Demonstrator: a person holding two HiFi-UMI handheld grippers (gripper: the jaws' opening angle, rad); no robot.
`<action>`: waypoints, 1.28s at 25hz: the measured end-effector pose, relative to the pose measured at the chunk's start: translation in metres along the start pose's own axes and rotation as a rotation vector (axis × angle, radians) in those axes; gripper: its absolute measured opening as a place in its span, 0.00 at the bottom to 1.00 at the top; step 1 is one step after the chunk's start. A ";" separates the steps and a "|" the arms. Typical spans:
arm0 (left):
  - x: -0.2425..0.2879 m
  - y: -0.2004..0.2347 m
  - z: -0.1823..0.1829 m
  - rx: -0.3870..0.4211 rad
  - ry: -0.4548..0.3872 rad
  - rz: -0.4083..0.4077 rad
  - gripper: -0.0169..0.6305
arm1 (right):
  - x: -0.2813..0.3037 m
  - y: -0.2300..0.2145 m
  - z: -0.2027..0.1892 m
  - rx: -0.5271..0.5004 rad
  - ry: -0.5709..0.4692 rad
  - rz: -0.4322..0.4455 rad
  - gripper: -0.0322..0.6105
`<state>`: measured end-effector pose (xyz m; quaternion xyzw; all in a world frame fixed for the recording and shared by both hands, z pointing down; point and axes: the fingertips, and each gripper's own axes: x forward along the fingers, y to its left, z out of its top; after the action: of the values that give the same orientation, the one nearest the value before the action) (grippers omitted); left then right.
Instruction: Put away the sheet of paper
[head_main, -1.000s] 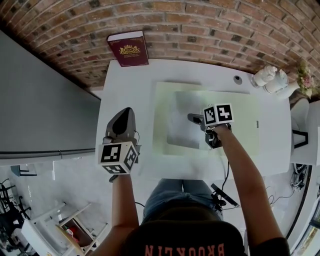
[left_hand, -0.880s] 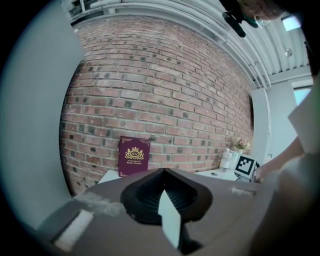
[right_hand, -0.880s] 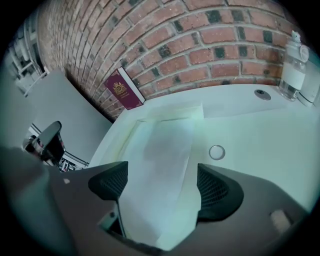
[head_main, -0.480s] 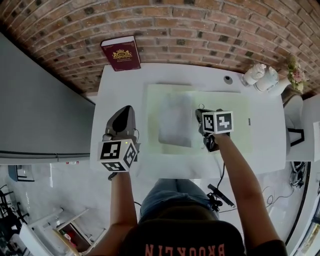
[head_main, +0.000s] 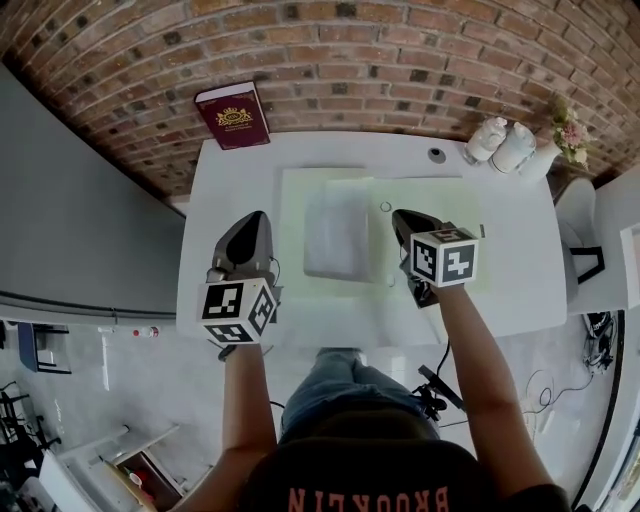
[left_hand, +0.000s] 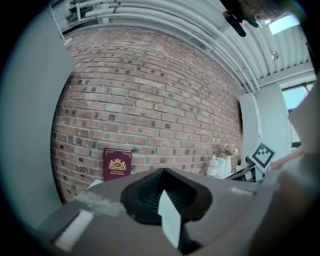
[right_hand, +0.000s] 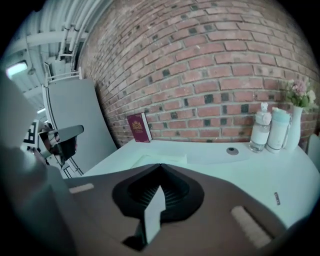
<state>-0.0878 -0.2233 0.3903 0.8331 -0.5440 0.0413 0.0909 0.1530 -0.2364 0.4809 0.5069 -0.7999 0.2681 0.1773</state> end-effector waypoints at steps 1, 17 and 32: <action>-0.002 -0.004 0.003 0.003 -0.005 -0.005 0.02 | -0.009 0.001 0.006 -0.019 -0.028 -0.010 0.05; -0.011 -0.054 0.076 0.127 -0.147 -0.058 0.02 | -0.154 0.013 0.097 -0.224 -0.443 -0.214 0.05; -0.034 -0.078 0.155 0.247 -0.288 -0.086 0.02 | -0.241 0.058 0.153 -0.364 -0.730 -0.288 0.05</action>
<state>-0.0345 -0.1926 0.2243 0.8577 -0.5061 -0.0159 -0.0890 0.2009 -0.1368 0.2111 0.6355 -0.7653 -0.1020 0.0047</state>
